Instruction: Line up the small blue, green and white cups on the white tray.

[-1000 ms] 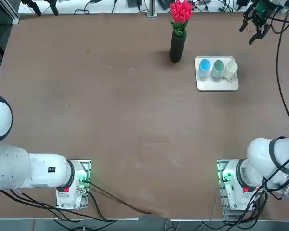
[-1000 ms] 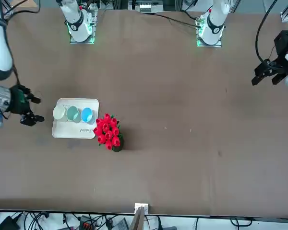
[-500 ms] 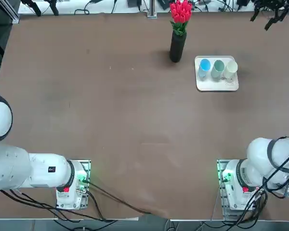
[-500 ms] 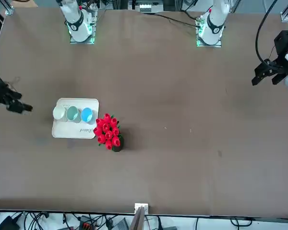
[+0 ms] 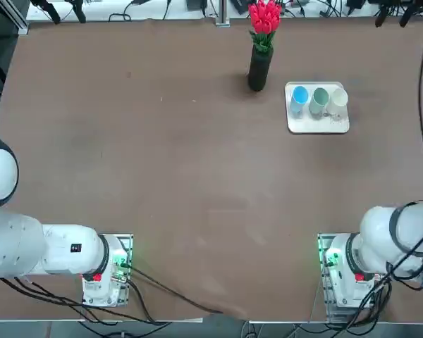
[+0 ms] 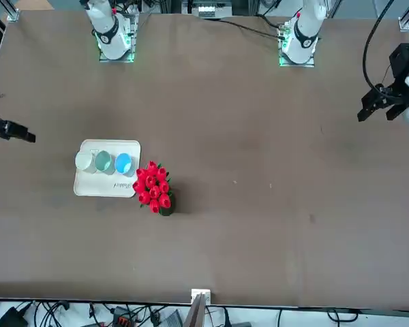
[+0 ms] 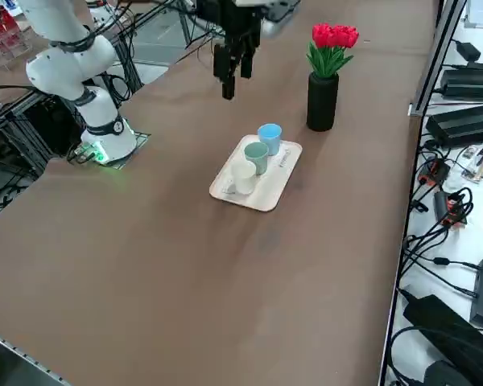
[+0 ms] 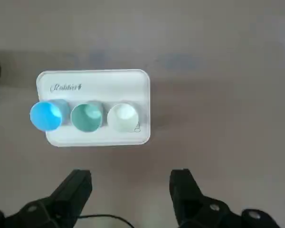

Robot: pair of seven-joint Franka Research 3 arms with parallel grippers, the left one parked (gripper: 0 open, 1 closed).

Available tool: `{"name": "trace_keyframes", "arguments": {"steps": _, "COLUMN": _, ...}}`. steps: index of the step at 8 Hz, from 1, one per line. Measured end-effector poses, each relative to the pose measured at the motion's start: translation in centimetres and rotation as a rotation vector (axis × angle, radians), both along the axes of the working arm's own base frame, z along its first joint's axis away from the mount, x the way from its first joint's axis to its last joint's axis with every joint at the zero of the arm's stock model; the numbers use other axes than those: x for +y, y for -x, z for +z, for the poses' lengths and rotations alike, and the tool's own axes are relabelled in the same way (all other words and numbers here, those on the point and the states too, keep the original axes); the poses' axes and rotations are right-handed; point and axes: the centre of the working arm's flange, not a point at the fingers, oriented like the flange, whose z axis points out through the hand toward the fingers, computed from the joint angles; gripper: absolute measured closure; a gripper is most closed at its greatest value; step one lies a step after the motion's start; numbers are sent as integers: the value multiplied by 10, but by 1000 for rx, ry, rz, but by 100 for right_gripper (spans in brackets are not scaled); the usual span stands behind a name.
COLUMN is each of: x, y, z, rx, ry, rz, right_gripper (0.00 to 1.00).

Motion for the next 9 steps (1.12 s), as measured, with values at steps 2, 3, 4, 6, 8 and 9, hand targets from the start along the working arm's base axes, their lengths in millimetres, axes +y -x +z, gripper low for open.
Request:
{"name": "trace_keyframes", "arguments": {"steps": 2, "x": 28, "y": 22, "z": 23, "rx": -21, "ry": -82, "rz": 97, "right_gripper": 0}}
{"name": "trace_keyframes", "arguments": {"steps": 3, "x": 28, "y": 32, "z": 28, "rx": -26, "ry": -94, "rz": 144, "right_gripper": 0}}
{"name": "trace_keyframes", "arguments": {"steps": 4, "x": 28, "y": 39, "z": 30, "rx": -51, "ry": -90, "rz": 176, "right_gripper": 0}}
{"name": "trace_keyframes", "arguments": {"steps": 6, "x": 50, "y": 48, "z": 31, "rx": -155, "ry": -44, "rz": 204, "right_gripper": 0}}
{"name": "trace_keyframes", "arguments": {"steps": 8, "x": 51, "y": 66, "z": 43, "rx": -151, "ry": -21, "rz": 184, "right_gripper": 0}}
{"name": "trace_keyframes", "arguments": {"steps": 9, "x": 47, "y": 73, "z": 50, "rx": -146, "ry": -18, "rz": 177, "right_gripper": 0}}
